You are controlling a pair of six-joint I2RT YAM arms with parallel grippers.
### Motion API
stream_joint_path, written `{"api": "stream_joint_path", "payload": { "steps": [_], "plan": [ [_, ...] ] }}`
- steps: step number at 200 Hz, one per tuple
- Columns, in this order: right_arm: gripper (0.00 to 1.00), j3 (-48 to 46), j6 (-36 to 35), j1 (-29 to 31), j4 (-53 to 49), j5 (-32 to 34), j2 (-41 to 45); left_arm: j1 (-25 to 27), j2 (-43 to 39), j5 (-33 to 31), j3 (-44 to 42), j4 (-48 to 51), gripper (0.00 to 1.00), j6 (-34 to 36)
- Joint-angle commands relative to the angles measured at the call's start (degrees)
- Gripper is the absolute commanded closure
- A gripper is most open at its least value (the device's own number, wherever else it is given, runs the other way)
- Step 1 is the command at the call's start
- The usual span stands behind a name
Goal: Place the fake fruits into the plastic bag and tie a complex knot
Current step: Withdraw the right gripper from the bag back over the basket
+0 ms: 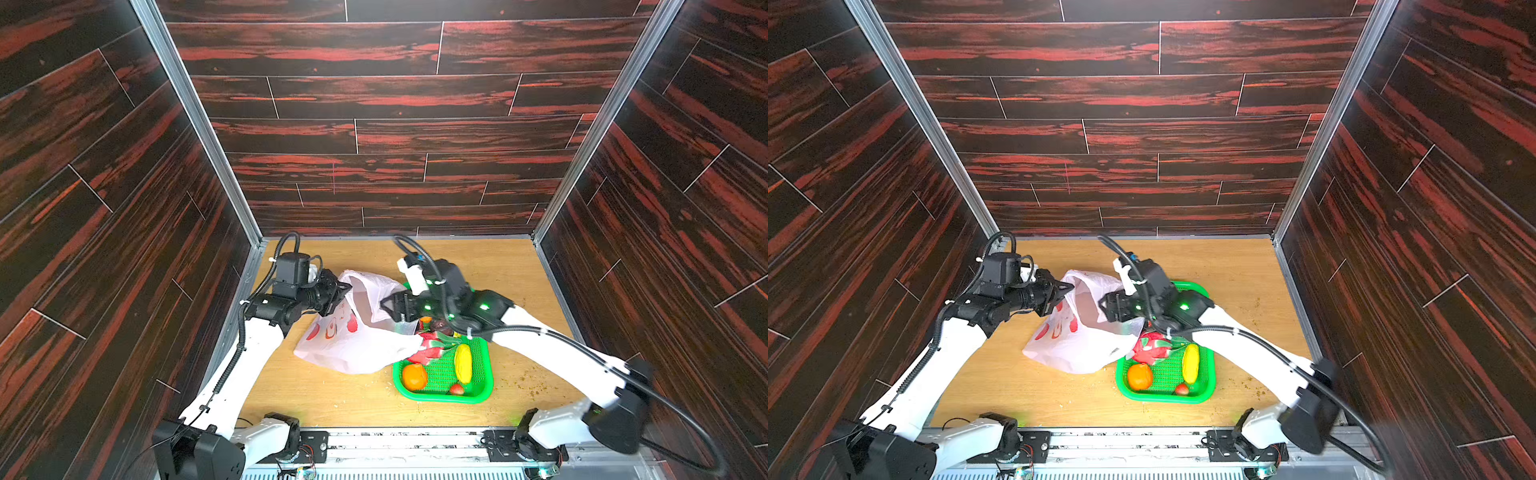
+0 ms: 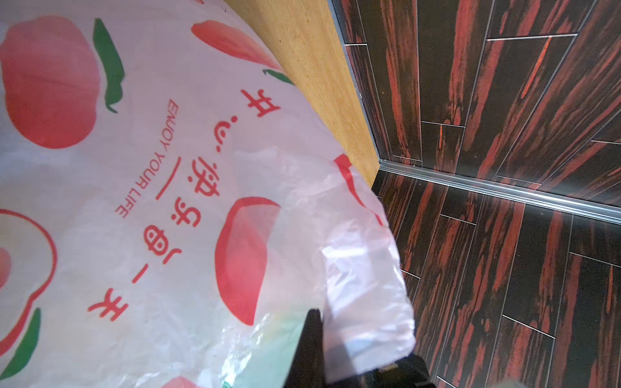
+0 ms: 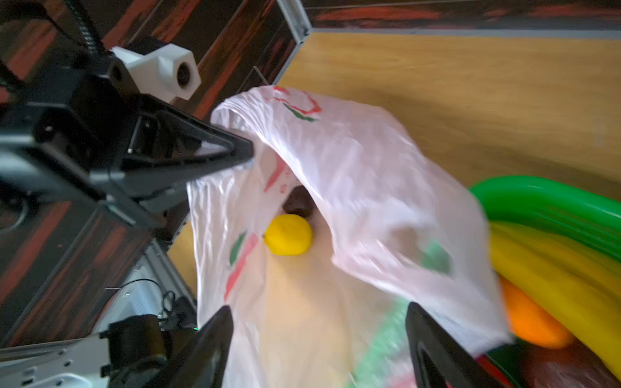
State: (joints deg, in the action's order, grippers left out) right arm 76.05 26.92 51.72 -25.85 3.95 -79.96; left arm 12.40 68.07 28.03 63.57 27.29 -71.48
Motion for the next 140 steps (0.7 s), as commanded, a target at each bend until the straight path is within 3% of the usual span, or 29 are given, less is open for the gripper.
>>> {"api": "stream_joint_path", "payload": {
  "steps": [1, 36, 92, 140],
  "plan": [
    [0.16, -2.2, -0.1, -0.2, -7.8, 5.4, 5.2, 0.2, -1.3, -0.6, -0.7, -0.9, 1.00, -0.6],
    [0.11, -7.3, 2.8, -2.5, -14.3, 7.1, 12.9, 0.2, -1.5, -0.9, -0.4, -1.7, 1.00, -0.8],
    [0.01, -16.4, 15.3, -5.6, -19.3, 4.6, 22.9, 0.2, -0.6, -1.2, 1.0, -1.7, 1.00, -0.9],
    [0.01, -14.7, 15.5, -7.4, -33.4, 3.1, 20.6, 0.2, 0.2, -0.6, 1.6, -1.8, 1.00, -0.7]
  ]
}}
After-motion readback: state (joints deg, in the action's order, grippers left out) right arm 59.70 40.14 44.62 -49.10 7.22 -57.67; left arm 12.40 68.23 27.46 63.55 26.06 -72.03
